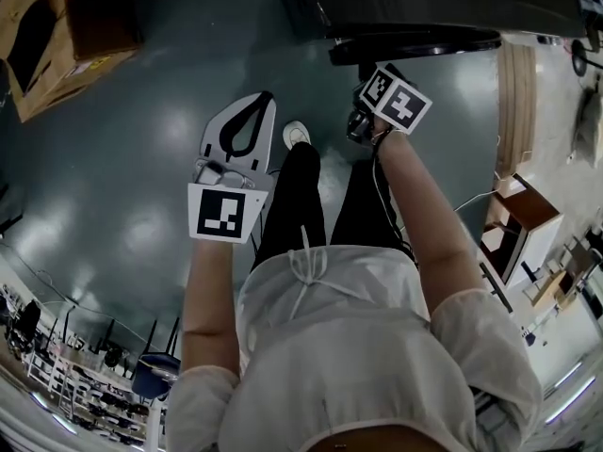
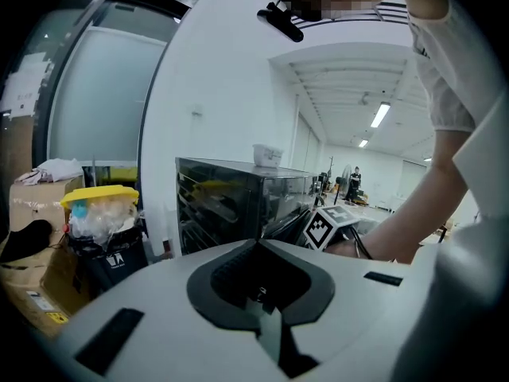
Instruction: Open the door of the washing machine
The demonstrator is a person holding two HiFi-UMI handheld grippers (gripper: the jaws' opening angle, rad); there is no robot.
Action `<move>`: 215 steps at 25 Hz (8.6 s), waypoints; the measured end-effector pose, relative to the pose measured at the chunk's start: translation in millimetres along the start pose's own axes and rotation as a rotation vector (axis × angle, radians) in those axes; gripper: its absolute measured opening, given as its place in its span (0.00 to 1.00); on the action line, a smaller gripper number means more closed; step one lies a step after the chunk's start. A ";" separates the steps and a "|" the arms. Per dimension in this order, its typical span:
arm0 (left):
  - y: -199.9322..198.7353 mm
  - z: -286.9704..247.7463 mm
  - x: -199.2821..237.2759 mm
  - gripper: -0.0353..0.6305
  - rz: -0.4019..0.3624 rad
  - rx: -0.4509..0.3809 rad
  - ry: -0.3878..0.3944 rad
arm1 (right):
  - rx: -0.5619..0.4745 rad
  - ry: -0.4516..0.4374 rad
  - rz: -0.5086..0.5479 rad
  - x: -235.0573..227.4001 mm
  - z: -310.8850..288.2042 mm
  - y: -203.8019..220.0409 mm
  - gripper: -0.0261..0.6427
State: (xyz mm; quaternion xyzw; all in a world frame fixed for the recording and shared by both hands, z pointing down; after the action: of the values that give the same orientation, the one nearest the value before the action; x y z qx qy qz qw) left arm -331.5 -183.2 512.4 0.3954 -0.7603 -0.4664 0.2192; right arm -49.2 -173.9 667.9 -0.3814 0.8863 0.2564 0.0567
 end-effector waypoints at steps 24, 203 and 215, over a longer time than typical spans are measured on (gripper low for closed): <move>-15.4 -14.7 -67.8 0.09 -0.096 -0.014 0.060 | 0.104 -0.045 -0.085 -62.2 20.8 28.3 0.25; -252.9 152.1 -174.6 0.09 -0.188 -0.286 -0.465 | -0.567 -0.949 0.776 -37.8 424.1 -171.5 0.04; -268.7 154.5 -224.6 0.09 -0.195 -0.319 -0.454 | -0.578 -0.939 0.766 -79.7 441.6 -171.5 0.04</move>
State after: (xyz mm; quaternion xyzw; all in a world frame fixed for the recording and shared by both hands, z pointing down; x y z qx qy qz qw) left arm -200.6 12.7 210.7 0.3128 -0.6655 -0.6753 0.0570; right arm 85.7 -1.6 240.2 0.1120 0.7360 0.6243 0.2368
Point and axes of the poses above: the fingertips, and each gripper's own axes: z backward along the fingers, x to its left, y out of its underside, the point moved 9 cm from there along z, backward along the fingers, and after that the axes turned 12 degrees about -z, right-handed, at the moved point
